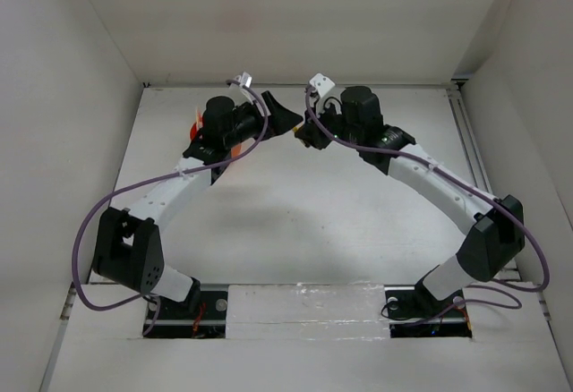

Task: Sort the stationery into containers
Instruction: Pass the stationery from the right arm to the left, then place the stationery into the container

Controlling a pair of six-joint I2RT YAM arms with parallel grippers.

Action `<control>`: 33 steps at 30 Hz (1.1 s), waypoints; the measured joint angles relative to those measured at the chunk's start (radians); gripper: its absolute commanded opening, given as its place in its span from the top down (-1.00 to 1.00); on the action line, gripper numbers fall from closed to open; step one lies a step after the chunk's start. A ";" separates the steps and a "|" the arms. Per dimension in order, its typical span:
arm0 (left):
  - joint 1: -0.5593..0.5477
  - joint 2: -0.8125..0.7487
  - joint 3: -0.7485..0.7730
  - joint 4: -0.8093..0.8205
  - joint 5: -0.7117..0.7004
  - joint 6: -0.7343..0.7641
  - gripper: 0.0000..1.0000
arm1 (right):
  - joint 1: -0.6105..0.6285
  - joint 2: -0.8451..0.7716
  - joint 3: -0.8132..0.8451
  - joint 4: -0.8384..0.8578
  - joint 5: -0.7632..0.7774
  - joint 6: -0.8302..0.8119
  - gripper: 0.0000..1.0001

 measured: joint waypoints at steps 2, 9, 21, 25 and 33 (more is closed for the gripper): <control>0.000 0.000 -0.008 0.034 0.019 -0.008 -0.72 | 0.000 -0.005 0.000 0.013 -0.015 0.011 1.00; 0.000 0.000 -0.025 0.092 0.050 -0.027 0.96 | 0.000 -0.006 0.000 0.045 -0.049 0.034 1.00; -0.001 0.003 0.042 0.006 -0.158 0.096 1.00 | -0.019 -0.008 -0.049 0.126 -0.068 0.069 -1.00; 0.045 0.027 0.122 -0.030 -0.359 0.202 1.00 | -0.040 -0.042 -0.140 0.131 -0.051 0.061 -1.00; 0.187 0.173 0.230 -0.060 -0.620 0.397 1.00 | -0.051 -0.068 -0.282 0.128 -0.045 0.036 -1.00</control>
